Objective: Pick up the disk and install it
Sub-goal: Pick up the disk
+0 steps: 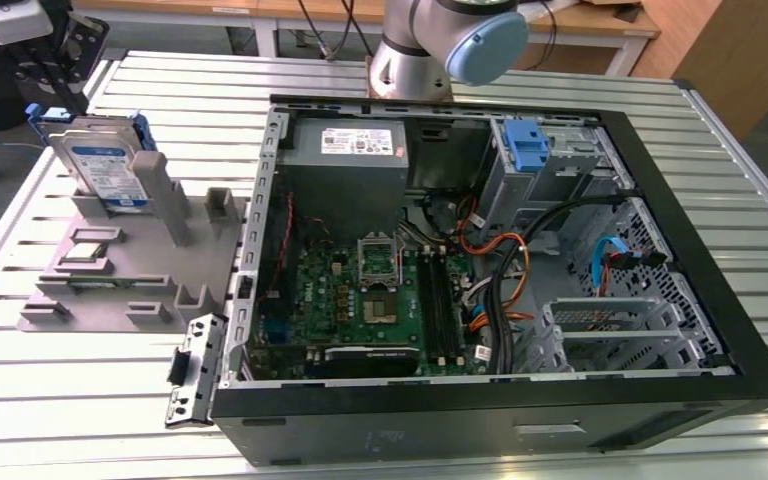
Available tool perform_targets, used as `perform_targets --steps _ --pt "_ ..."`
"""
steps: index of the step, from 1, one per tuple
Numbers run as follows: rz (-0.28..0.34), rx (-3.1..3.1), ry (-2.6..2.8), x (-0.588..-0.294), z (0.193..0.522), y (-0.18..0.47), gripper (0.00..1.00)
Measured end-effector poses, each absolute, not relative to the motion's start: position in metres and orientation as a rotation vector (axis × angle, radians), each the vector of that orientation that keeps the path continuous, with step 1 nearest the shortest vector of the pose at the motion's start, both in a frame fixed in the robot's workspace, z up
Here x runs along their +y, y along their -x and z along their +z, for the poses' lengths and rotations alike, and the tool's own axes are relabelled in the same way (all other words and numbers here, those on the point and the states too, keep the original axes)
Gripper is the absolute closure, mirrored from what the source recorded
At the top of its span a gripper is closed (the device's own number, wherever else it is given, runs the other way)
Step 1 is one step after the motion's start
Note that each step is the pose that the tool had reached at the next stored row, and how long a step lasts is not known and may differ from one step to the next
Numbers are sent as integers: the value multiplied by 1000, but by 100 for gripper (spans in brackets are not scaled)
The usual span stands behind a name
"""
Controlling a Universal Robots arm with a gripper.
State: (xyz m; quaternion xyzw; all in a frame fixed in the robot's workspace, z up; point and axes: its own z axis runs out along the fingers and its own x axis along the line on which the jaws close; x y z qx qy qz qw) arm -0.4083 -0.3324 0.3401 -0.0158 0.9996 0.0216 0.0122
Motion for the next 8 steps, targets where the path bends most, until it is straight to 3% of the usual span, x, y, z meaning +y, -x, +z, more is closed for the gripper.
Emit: perform_targets --steps 8 --pt "68 3116 84 -332 340 408 90"
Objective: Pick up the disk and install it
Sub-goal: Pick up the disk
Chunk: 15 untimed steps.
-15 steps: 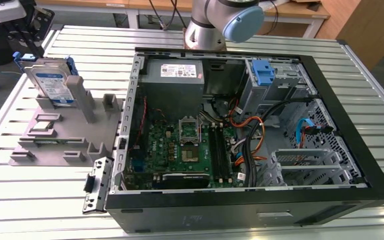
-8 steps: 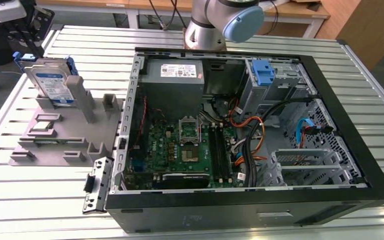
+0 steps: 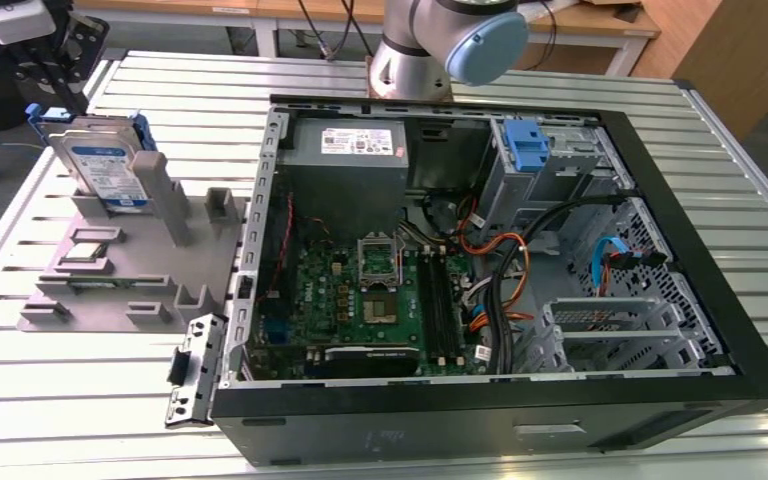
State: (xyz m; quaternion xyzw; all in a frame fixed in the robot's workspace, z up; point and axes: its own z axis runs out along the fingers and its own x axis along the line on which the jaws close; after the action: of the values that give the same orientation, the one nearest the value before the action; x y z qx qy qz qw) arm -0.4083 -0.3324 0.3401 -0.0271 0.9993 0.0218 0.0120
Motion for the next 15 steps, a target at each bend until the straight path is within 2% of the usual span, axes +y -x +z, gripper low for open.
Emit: perform_targets --steps 15 --pt "68 3115 98 -332 340 408 90"
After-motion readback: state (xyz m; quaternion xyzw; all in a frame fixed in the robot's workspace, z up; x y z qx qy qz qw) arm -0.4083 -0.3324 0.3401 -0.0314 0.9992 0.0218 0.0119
